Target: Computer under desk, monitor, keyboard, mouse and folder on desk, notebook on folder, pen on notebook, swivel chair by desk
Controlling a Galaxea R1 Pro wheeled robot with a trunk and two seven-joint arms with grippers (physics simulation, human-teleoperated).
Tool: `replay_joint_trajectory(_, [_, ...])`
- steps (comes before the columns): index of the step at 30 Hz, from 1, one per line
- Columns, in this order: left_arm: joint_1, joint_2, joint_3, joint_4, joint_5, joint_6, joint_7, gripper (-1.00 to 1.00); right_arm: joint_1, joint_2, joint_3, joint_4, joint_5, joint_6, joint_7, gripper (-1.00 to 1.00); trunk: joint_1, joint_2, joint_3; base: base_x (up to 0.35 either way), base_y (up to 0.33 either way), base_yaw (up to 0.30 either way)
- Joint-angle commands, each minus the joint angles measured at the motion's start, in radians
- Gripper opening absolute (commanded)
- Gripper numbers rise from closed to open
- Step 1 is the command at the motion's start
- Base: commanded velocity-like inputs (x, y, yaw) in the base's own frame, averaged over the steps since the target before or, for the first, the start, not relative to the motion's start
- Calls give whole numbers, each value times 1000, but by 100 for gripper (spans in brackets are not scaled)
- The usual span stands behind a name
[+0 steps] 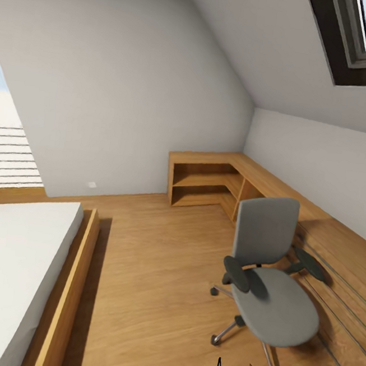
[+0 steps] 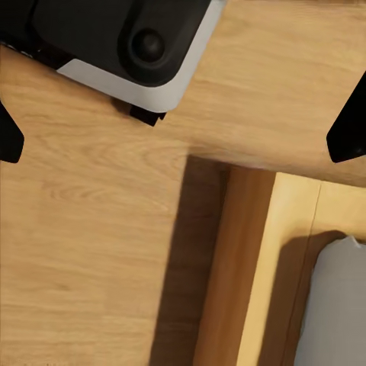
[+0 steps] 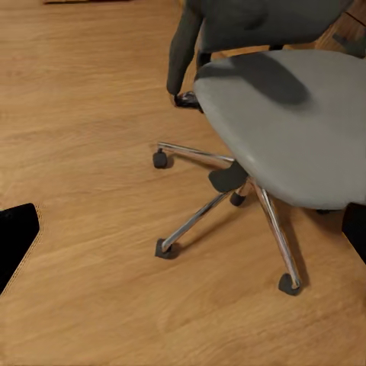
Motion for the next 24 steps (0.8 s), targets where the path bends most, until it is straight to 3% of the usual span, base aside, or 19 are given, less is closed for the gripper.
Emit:
replay_joint_trajectory(1, [0, 1, -9, -2, 7, -2, 8, 100, -1, 0, 8, 1, -3, -1, -7, 100, 1, -2, 0, 165, 41, 197])
replay_joint_trajectory(16, [0, 1, -8, -2, 7, -2, 8, 100, -1, -1, 7, 1, -3, 2, -7, 100, 1, -2, 19, 288, 45, 195])
replay_joint_trajectory(24, [0, 1, -8, -2, 7, -2, 8, 100, -1, -1, 7, 1, -3, 3, -5, 100, 1, -2, 29, 69, 1, 195])
